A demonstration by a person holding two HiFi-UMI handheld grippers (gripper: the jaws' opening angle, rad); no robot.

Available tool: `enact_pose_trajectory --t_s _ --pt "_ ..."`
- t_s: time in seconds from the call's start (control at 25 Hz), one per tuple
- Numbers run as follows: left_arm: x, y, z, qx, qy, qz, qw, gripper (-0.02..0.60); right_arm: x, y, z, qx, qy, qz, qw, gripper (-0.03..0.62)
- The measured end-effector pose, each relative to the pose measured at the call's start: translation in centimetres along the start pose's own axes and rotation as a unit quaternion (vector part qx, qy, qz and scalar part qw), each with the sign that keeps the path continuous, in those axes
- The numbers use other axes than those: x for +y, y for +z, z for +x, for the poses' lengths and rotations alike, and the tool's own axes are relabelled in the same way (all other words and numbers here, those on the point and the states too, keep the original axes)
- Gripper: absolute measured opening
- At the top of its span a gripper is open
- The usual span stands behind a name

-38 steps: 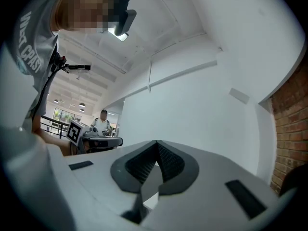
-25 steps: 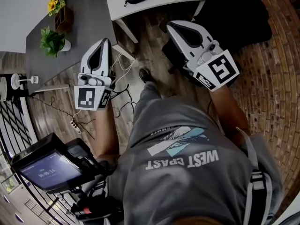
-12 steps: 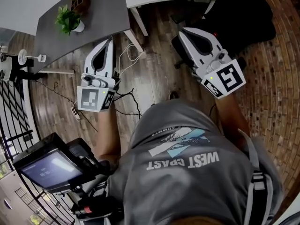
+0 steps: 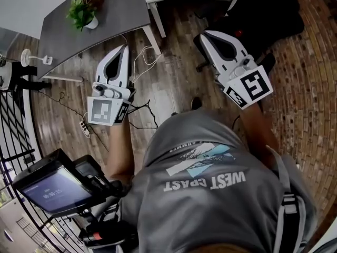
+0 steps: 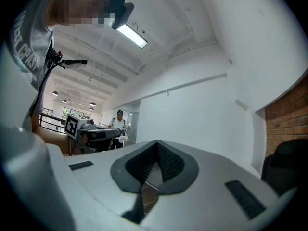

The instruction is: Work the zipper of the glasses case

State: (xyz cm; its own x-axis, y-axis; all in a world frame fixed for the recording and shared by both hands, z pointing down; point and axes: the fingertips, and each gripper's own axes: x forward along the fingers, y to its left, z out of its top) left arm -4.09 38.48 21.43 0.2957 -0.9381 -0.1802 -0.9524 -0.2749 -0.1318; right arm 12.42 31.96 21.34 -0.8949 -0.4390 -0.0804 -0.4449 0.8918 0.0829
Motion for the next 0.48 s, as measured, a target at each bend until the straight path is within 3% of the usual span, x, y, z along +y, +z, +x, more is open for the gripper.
enact_pose_trajectory --t_s 0.48 --pt "-1.6 0.3 -3.8 -0.001 -0.004 -0.003 1.0 0.005 3.5 0.3 -1.8 0.002 -0.003 -0.005 1.0 -0.006"
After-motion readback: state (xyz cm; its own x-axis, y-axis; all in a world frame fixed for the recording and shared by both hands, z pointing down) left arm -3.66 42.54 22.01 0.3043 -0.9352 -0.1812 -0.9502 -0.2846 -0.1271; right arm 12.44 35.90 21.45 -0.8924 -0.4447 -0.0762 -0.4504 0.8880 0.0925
